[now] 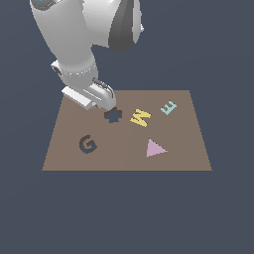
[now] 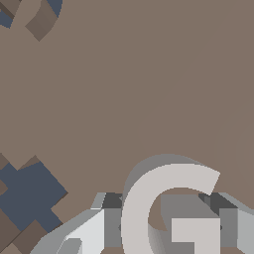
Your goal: Insert a designated object into the corresponding slot on a board.
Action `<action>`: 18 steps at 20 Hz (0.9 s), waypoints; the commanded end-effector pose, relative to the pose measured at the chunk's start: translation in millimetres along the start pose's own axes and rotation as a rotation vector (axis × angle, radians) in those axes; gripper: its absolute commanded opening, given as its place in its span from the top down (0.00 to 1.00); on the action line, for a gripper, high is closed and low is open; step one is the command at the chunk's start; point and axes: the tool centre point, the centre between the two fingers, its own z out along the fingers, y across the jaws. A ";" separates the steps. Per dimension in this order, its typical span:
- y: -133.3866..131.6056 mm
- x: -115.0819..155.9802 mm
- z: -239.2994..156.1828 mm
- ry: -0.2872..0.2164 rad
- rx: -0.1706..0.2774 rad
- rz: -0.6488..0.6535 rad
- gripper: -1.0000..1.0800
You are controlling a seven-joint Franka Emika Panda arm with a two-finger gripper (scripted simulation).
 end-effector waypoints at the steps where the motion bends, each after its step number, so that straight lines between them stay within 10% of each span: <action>1: -6.5 -0.2 -0.5 0.000 0.000 0.066 1.00; 18: -60.6 16.8 -3.5 0.001 0.001 0.658 1.00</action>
